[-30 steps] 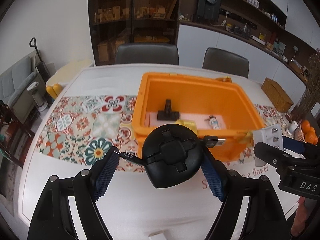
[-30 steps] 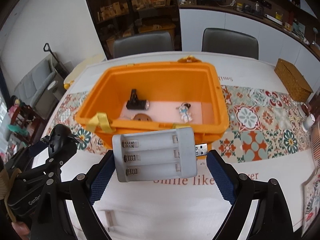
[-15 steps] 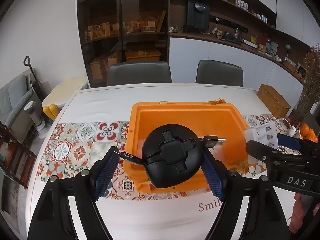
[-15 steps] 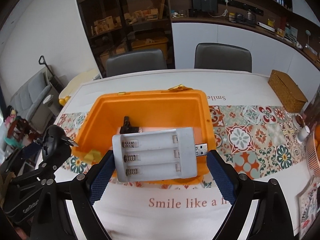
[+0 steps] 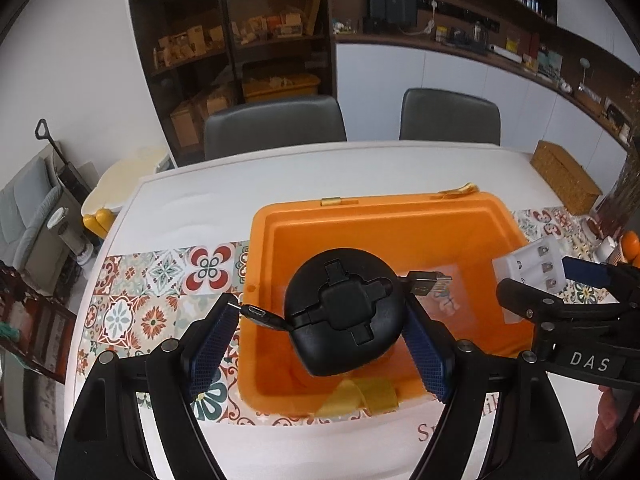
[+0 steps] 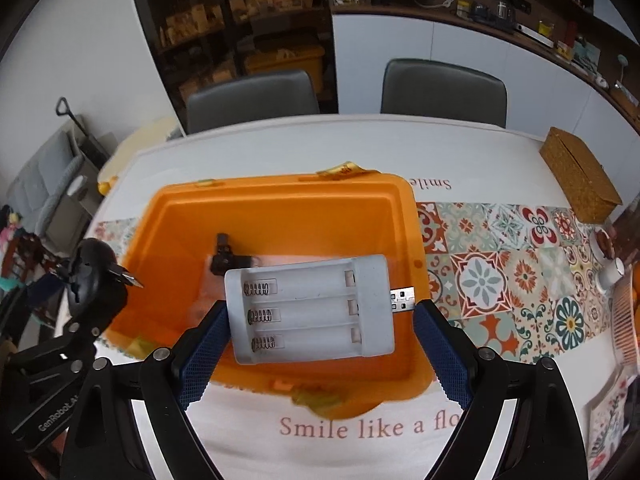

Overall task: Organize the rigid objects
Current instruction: 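Carry the cable reel and charger over the orange crate with both grippers, then open both grippers to drop the reel and charger into the crate, then move the right gripper back toward the white plug on the table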

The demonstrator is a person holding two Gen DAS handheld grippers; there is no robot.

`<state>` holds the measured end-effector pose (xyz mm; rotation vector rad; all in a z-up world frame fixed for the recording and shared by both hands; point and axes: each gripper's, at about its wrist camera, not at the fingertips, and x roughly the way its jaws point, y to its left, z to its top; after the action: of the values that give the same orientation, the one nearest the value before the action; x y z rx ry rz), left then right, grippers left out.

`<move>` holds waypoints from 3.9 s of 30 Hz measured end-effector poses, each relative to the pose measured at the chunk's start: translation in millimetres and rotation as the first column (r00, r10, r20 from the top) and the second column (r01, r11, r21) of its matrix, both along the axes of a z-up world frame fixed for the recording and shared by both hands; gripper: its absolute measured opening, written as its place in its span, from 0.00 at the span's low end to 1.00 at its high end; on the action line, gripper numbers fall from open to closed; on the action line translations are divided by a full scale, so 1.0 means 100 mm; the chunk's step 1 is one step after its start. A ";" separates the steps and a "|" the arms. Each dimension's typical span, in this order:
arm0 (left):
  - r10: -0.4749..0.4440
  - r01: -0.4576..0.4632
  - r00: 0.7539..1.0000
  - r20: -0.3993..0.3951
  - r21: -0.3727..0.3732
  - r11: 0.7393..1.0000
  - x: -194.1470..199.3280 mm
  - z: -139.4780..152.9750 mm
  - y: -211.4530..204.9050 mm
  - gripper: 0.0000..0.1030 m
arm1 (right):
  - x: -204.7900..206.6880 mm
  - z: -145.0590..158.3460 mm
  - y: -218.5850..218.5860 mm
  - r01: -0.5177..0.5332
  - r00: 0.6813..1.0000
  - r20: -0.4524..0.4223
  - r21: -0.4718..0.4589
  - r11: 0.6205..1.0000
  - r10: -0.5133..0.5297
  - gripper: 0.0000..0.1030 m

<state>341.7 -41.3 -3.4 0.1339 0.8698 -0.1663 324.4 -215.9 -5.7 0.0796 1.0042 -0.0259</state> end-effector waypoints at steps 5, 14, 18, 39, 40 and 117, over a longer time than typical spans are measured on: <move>-0.013 0.014 0.997 -0.072 0.001 1.000 0.20 -0.13 -0.06 0.79 | 0.15 -0.07 0.00 0.001 0.999 -0.034 -0.023 1.000 -0.001 0.88; -0.019 0.015 0.981 -0.192 -0.019 1.000 0.45 -0.38 -0.14 0.79 | 0.33 -0.15 0.00 -0.006 0.996 -0.088 -0.058 0.998 0.001 0.88; -0.016 0.015 0.971 -0.238 -0.007 1.000 0.52 -0.49 -0.18 0.79 | 0.35 -0.17 0.00 -0.006 0.996 -0.093 -0.058 0.998 0.000 0.88; 0.099 -0.076 0.981 -0.165 0.140 0.987 0.45 -0.24 -0.04 0.87 | 0.43 -0.23 0.02 -0.024 0.994 -0.112 -0.041 0.999 0.019 0.88; 0.112 -0.089 0.981 -0.158 0.146 0.985 0.42 -0.22 -0.01 0.87 | 0.43 -0.23 0.03 -0.030 0.993 -0.113 -0.036 0.999 0.026 0.88; 0.292 -0.294 0.926 -0.240 0.030 0.955 -2.12 -0.77 1.80 1.00 | -2.00 -0.78 1.59 -0.155 0.981 -0.112 0.035 0.987 0.158 0.90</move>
<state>130.1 138.9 -80.7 -0.0250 1.1218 0.0978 124.1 -57.1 -83.9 0.0227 1.1227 0.1281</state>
